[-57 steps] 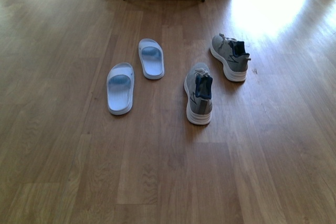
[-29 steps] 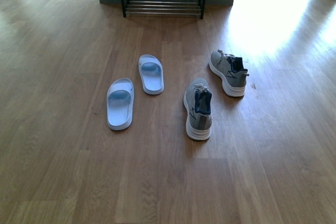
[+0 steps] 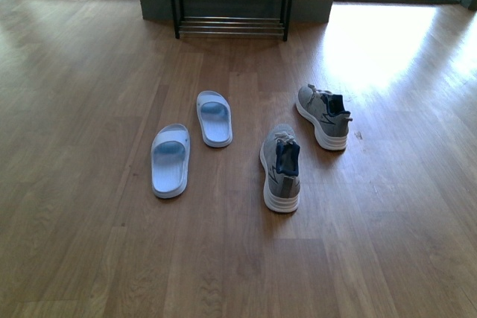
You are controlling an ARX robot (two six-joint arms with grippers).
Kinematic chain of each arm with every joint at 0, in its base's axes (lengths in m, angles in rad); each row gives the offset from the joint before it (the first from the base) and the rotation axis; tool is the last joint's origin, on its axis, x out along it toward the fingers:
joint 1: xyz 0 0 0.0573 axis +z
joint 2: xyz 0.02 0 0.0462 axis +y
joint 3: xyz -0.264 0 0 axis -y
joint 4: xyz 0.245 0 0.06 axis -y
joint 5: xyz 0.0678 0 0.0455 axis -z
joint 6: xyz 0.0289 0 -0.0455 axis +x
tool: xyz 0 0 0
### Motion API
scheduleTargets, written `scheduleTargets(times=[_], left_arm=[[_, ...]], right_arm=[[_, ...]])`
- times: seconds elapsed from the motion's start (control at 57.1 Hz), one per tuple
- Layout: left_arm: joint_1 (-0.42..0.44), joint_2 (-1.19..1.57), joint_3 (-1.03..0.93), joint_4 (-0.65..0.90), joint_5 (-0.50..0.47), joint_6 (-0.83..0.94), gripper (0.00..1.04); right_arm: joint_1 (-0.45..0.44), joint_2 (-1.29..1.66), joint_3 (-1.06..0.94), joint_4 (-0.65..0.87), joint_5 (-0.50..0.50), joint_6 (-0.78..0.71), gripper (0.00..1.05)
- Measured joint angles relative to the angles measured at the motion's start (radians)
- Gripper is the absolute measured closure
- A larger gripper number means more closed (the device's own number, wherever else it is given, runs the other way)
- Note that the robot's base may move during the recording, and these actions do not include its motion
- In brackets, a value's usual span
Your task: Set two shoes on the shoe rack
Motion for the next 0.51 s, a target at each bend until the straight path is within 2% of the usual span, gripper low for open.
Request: scheduleTargets(times=[0.507], left_arm=[[0.0, 0.0, 0.0, 0.0, 0.0, 0.0, 0.09]], right_arm=[[0.0, 0.0, 0.0, 0.0, 0.0, 0.0, 0.09]])
